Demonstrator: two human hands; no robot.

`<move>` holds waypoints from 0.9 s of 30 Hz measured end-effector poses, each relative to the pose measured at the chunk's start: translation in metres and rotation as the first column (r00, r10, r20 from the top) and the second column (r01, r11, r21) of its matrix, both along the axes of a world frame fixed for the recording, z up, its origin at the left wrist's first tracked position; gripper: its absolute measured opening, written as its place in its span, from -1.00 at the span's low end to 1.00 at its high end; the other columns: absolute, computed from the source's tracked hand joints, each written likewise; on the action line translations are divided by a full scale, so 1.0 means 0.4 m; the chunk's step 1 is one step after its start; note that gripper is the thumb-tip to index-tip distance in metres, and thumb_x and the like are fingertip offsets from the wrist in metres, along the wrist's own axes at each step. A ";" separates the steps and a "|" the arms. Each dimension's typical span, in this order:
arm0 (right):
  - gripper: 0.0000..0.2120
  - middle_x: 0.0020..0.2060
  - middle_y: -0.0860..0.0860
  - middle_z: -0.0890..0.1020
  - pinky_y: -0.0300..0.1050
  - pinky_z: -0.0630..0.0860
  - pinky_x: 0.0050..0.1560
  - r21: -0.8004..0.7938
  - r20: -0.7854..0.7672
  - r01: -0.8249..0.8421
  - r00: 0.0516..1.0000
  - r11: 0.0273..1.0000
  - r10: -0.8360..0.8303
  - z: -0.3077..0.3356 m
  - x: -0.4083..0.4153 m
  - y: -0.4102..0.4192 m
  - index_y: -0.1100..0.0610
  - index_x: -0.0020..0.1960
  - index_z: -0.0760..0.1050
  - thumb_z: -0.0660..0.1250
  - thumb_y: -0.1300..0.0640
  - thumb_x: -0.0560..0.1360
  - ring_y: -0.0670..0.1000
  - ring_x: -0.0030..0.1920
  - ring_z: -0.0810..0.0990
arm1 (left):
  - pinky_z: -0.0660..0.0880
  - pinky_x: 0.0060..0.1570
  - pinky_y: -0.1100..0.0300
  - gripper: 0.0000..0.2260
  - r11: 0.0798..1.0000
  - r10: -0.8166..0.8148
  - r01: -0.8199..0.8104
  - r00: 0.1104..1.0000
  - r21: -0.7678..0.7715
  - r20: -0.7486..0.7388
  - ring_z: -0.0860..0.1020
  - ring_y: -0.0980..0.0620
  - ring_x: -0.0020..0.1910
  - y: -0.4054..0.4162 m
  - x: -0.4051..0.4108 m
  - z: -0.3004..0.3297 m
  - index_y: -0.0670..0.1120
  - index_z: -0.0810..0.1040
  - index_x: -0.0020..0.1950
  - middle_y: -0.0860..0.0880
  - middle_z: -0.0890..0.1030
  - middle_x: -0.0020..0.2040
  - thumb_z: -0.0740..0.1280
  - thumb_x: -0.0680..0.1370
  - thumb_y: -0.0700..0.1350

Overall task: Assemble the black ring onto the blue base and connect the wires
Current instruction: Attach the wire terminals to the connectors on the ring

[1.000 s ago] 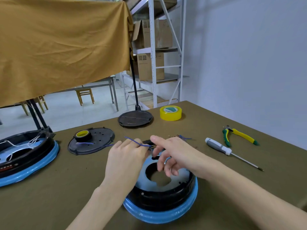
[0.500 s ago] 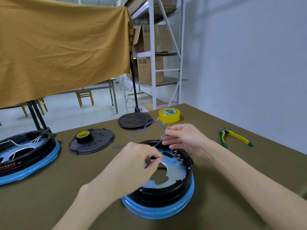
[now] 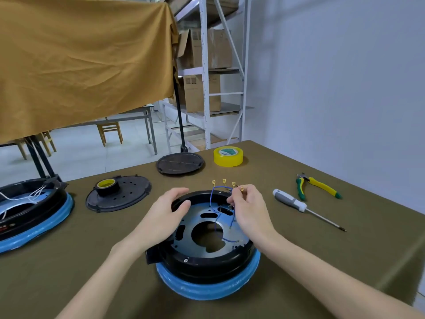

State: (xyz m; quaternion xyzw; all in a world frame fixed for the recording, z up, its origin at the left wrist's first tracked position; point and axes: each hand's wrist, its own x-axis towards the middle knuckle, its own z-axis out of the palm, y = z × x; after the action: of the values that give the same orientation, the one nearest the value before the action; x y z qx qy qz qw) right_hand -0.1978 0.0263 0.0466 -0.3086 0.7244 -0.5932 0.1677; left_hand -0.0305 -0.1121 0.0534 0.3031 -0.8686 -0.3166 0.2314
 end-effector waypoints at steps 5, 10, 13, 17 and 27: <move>-0.85 -0.26 -0.05 0.69 -0.31 0.37 -0.48 -0.091 -0.063 -0.026 0.998 0.996 0.020 -0.024 -0.028 -0.065 0.06 0.02 0.47 0.18 0.06 0.71 -0.20 -0.51 0.42 | 0.35 0.23 0.19 -0.48 0.999 0.037 -0.033 0.982 -0.029 0.187 0.48 0.11 0.33 -0.003 0.005 0.007 0.08 0.17 0.66 0.06 0.38 0.57 0.13 0.72 0.16; -0.85 -0.27 0.04 0.72 -0.19 0.42 -0.33 -0.002 -0.193 -0.196 0.962 0.981 0.192 0.018 -0.084 -0.124 0.12 -0.01 0.47 0.21 0.13 0.71 -0.19 -0.48 0.47 | 0.41 0.10 0.14 -0.41 0.980 0.198 -0.183 0.934 -0.077 0.299 0.56 0.09 0.15 -0.006 0.044 0.052 0.05 0.13 0.68 -0.01 0.52 0.45 0.17 0.69 0.19; -0.86 -0.16 0.05 0.73 -0.02 0.59 0.09 0.023 -0.209 -0.247 0.946 0.969 0.246 0.058 -0.098 -0.128 0.15 -0.01 0.51 0.24 0.16 0.69 -0.09 -0.19 0.66 | 0.50 0.06 0.10 -0.61 0.933 0.344 -0.282 0.880 -0.223 0.327 0.59 -0.02 0.15 -0.013 0.074 0.043 0.05 0.49 0.45 0.00 0.65 0.26 0.21 0.67 0.16; -0.84 -0.01 0.13 0.75 0.07 0.65 0.17 -0.181 0.098 -0.355 0.922 0.917 0.376 0.092 -0.069 -0.092 0.17 0.02 0.42 0.17 0.13 0.73 0.12 0.02 0.76 | 0.49 0.03 0.19 -0.76 0.969 0.214 -0.195 0.969 -0.154 0.120 0.56 0.18 0.09 -0.044 0.080 0.008 0.08 0.60 0.28 0.15 0.62 0.12 0.29 0.66 0.10; -0.87 0.00 0.36 0.65 0.24 0.64 0.17 -0.415 0.538 -0.400 0.616 0.817 0.575 0.114 -0.011 -0.096 0.22 0.10 0.31 -0.01 0.24 0.70 0.43 0.12 0.68 | 0.48 0.29 0.15 -0.47 0.902 0.033 0.100 0.954 0.420 -0.297 0.53 0.15 0.36 -0.015 0.019 -0.103 0.17 0.53 0.40 0.21 0.60 0.32 0.16 0.65 -0.40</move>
State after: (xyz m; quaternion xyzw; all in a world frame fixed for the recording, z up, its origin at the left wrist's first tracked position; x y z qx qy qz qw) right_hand -0.2022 -0.0122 0.0922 -0.2918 0.4269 -0.6798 0.5200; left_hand -0.0228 -0.1179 0.0123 0.2805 -0.7374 -0.5463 0.2812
